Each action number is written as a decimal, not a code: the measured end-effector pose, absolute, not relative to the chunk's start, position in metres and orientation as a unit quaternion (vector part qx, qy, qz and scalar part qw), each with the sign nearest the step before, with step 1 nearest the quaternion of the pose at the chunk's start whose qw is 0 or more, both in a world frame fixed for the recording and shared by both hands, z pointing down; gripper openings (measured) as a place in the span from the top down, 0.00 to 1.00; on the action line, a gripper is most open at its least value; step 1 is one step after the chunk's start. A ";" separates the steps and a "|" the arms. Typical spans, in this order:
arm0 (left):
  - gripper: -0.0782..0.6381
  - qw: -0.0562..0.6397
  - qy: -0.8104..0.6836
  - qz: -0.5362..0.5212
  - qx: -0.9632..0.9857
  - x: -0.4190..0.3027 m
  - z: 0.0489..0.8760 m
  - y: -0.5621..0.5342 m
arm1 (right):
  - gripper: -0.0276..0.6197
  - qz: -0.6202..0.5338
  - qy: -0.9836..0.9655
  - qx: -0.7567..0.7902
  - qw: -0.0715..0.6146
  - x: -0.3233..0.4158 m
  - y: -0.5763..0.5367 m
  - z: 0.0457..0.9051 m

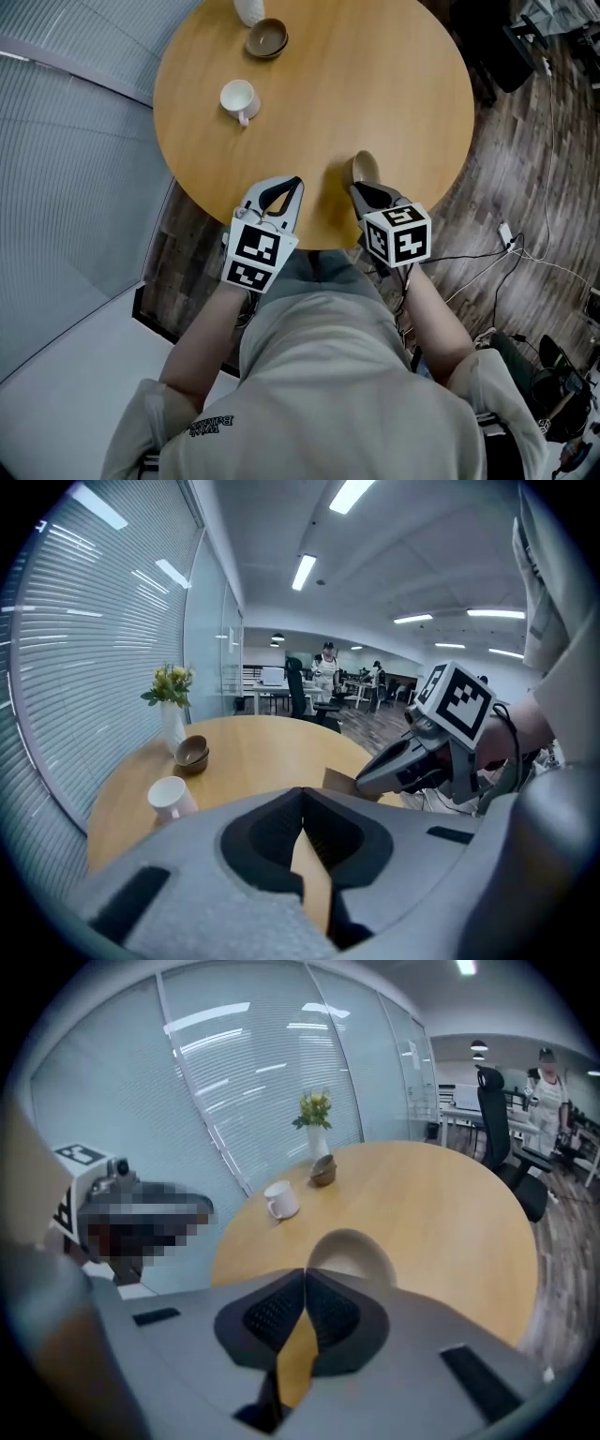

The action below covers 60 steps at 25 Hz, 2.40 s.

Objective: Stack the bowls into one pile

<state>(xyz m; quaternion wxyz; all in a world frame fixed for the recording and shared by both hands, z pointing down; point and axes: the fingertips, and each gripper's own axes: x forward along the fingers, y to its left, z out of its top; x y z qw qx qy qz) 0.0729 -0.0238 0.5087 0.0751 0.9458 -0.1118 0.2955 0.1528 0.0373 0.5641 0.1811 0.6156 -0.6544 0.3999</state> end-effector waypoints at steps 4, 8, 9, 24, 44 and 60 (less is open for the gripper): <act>0.86 0.074 -0.125 0.280 0.949 0.067 0.491 -0.031 | 0.91 0.377 -0.680 0.612 0.144 0.147 0.019 0.522; 0.86 0.068 -0.148 0.250 0.954 0.063 0.457 -0.045 | 0.91 0.361 -0.702 0.606 0.102 0.145 0.003 0.481; 0.86 0.065 -0.156 0.241 0.956 0.062 0.446 -0.050 | 0.91 0.356 -0.706 0.605 0.091 0.145 0.000 0.470; 0.86 -0.009 -0.236 0.144 0.961 0.033 0.326 -0.104 | 0.91 0.200 -0.776 0.596 0.044 0.134 -0.045 0.326; 0.86 -0.060 -0.268 0.053 0.960 0.007 0.223 -0.091 | 0.91 0.057 -0.780 0.623 -0.003 0.143 -0.019 0.210; 0.86 -0.046 -0.274 0.075 0.958 -0.005 0.244 -0.090 | 0.91 0.061 -0.774 0.630 0.033 0.146 -0.016 0.234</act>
